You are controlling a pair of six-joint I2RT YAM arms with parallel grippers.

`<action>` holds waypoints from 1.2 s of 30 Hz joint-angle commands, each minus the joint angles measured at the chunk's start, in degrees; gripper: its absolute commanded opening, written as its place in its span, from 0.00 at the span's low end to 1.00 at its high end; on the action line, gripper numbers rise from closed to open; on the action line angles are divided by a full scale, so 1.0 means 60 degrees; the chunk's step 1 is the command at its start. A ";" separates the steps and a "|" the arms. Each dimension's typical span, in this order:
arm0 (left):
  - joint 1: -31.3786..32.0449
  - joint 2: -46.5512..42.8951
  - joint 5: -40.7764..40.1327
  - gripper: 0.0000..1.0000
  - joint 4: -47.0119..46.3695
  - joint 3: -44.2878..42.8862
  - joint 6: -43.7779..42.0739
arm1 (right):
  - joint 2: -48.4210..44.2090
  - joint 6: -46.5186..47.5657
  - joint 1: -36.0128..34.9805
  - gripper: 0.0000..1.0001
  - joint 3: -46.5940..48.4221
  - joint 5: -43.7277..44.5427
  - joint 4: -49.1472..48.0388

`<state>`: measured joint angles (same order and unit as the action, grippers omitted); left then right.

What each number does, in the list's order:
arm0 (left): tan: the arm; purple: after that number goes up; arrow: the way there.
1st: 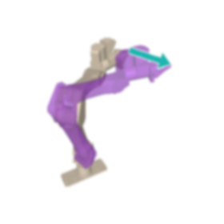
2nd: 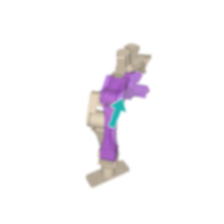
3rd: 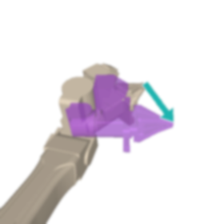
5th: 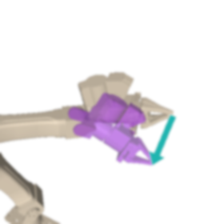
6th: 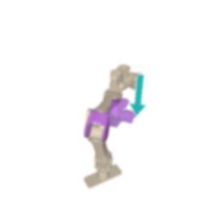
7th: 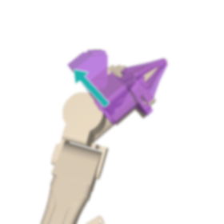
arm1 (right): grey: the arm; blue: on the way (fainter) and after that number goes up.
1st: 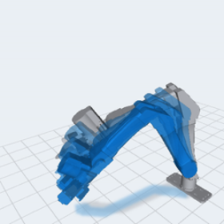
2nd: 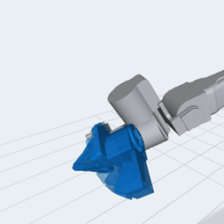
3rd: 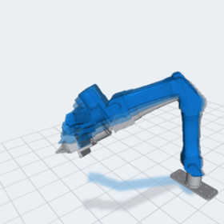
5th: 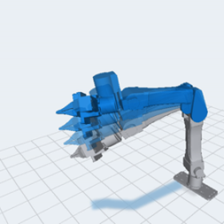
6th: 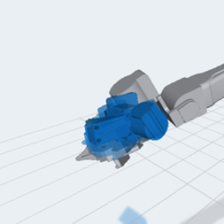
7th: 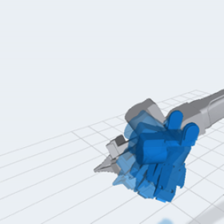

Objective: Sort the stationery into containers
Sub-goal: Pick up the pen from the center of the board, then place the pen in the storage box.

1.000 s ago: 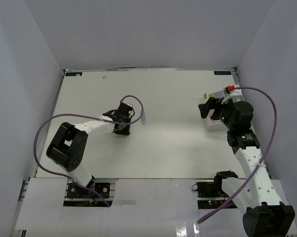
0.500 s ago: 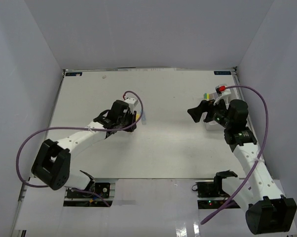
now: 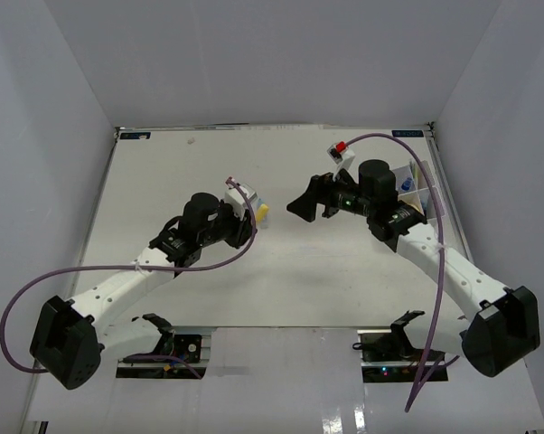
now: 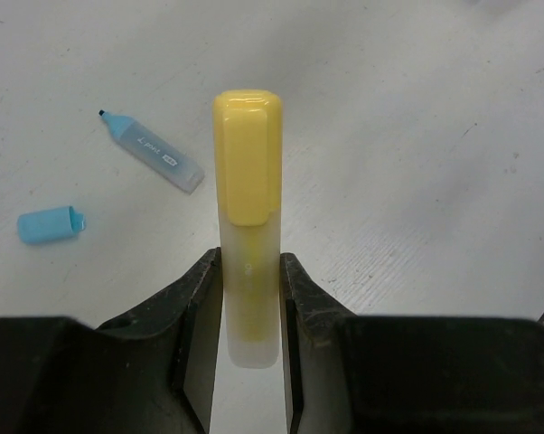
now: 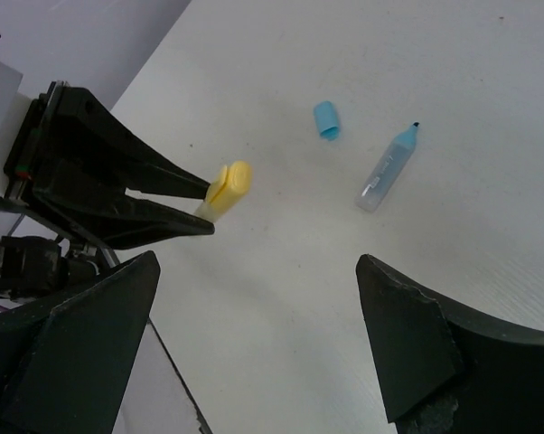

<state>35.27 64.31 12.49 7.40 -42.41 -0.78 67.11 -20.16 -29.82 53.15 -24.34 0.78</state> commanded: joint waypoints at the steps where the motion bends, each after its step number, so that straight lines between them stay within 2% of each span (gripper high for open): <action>1: 0.0128 -0.0465 0.0160 0.18 -0.0398 0.0111 -0.0603 | 0.0576 -0.0594 -0.0462 0.96 0.1042 -0.0001 -0.0437; 13: 0.0304 -0.0802 0.0071 0.20 -0.0501 0.0184 -0.0676 | 0.2349 -0.0843 -0.1562 1.00 0.2055 -0.0192 -0.0349; 18: 0.0333 -0.0890 0.0042 0.20 -0.0544 0.0228 -0.0647 | 0.2817 -0.0931 -0.1826 0.89 0.2275 -0.0338 -0.0451; 21: 0.0348 -0.0919 0.0042 0.20 -0.0559 0.0228 -0.0647 | 0.3023 -0.0990 -0.1928 0.79 0.2348 -0.0397 -0.0495; 25: 0.0348 -0.0934 0.0013 0.20 -0.0574 0.0243 -0.0662 | 0.3185 -0.1092 -0.2017 0.56 0.2392 -0.0426 -0.0583; 27: 0.0377 -0.0963 -0.0002 0.20 -0.0574 0.0243 -0.0662 | 0.3243 -0.1093 -0.2031 0.50 0.2407 -0.0441 -0.0598; 30: 0.0363 -0.0963 -0.0046 0.20 -0.0574 0.0257 -0.0647 | 0.3214 -0.1107 -0.2031 0.31 0.2363 -0.0353 -0.0598; 36: 0.0377 -0.0963 -0.0207 0.24 -0.0559 0.0257 -0.0633 | 0.3082 -0.0961 -0.2031 0.13 0.2232 -0.0060 -0.0569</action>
<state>37.26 60.01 11.73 5.02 -40.97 -4.25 86.32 -26.98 -41.71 64.86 -25.28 -0.38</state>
